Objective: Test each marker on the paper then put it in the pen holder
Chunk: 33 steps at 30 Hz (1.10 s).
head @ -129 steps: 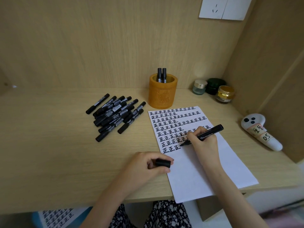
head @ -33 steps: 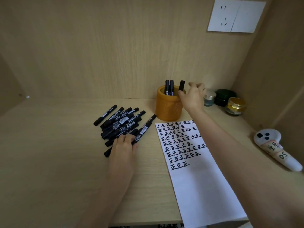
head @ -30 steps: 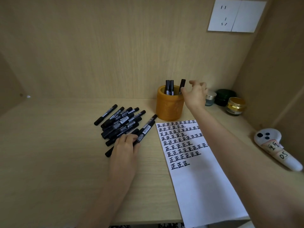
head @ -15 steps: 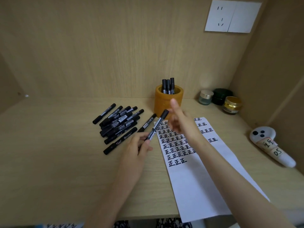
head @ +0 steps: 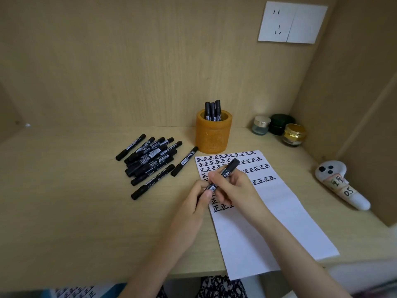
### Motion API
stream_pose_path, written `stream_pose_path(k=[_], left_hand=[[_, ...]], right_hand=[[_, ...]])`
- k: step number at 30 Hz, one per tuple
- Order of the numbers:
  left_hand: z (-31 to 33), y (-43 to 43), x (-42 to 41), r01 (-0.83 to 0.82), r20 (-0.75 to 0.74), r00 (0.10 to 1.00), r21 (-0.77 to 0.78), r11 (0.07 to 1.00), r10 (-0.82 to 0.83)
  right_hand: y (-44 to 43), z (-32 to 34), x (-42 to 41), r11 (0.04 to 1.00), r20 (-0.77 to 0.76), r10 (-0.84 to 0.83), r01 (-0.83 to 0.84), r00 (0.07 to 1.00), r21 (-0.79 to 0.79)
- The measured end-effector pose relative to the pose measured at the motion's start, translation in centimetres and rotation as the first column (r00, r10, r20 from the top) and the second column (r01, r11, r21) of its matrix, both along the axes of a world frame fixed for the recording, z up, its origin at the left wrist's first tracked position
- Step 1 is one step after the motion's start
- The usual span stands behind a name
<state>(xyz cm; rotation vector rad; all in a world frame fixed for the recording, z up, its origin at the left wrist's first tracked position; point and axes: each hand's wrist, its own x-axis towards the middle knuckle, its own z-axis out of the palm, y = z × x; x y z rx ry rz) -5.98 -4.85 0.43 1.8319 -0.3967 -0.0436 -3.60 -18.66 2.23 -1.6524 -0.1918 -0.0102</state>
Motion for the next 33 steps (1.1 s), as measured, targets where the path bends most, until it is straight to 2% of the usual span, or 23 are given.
stream_pose_path(k=[15,18,22,25,28,31,33], left_hand=[[-0.4,-0.4,-0.2,0.066,-0.077,0.994,-0.070,0.995,-0.071],[-0.5,-0.2,-0.2,0.096,-0.071,0.993,-0.046,0.994,-0.099],[-0.5,-0.3,-0.4,0.100,-0.083,0.992,0.015,0.995,-0.098],[-0.7,0.1,-0.3,0.063,-0.117,0.991,0.034,0.997,-0.059],[-1.1,0.9,-0.3,0.077,-0.113,0.991,0.057,0.995,-0.070],[-1.1,1.1,-0.8,0.124,-0.112,0.987,0.080,0.989,-0.115],[-1.1,1.2,-1.0,0.135,-0.117,0.985,0.079,0.988,-0.125]], right_hand=[[-1.2,-0.3,-1.7,1.000,-0.001,0.016,-0.016,1.000,0.025],[-1.4,-0.2,-1.9,1.000,0.021,0.023,-0.023,1.000,0.019],[-1.8,-0.2,-1.9,0.987,-0.009,-0.151,0.151,0.989,0.058],[-3.2,-0.3,-1.6,0.935,-0.077,-0.287,0.296,0.955,0.193],[-5.2,-0.5,-1.4,0.906,-0.100,-0.308,0.323,0.946,0.273],[-6.4,-0.7,-1.2,0.898,-0.183,-0.309,0.349,0.933,0.267],[-6.6,-1.1,-1.0,0.905,-0.208,-0.346,0.384,0.915,0.183]])
